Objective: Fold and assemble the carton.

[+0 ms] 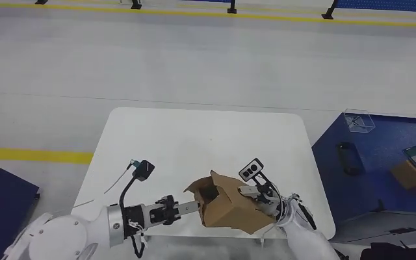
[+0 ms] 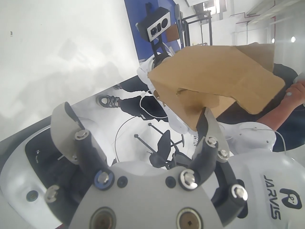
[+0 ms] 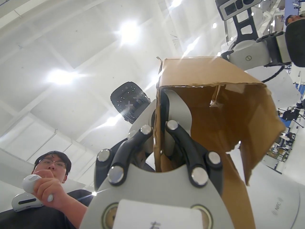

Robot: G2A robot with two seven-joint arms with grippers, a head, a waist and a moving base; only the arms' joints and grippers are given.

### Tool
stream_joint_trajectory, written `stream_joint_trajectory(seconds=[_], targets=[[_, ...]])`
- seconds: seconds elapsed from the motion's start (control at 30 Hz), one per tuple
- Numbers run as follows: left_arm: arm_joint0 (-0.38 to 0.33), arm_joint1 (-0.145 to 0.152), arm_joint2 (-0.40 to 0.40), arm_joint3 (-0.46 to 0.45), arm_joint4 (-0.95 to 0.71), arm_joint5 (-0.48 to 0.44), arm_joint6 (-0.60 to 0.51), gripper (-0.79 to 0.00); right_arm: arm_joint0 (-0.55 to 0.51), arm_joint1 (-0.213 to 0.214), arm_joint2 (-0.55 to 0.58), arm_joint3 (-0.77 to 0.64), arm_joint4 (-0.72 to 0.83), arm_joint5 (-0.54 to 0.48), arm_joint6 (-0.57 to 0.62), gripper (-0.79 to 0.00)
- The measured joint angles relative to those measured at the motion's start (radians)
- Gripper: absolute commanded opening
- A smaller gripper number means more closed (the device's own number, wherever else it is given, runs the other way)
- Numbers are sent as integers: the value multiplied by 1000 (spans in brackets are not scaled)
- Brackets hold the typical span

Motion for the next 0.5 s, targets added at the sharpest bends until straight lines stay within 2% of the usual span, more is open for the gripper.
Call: stream_joint_trajectory(seconds=[0.3, 0.5], targets=[[-77, -7, 81, 37, 32, 64, 0, 0, 2, 5, 20, -11, -126, -74, 4, -785], [-78, -6, 26, 39, -30, 70, 15, 0, 0, 6, 36, -19, -170, -122, -4, -785]])
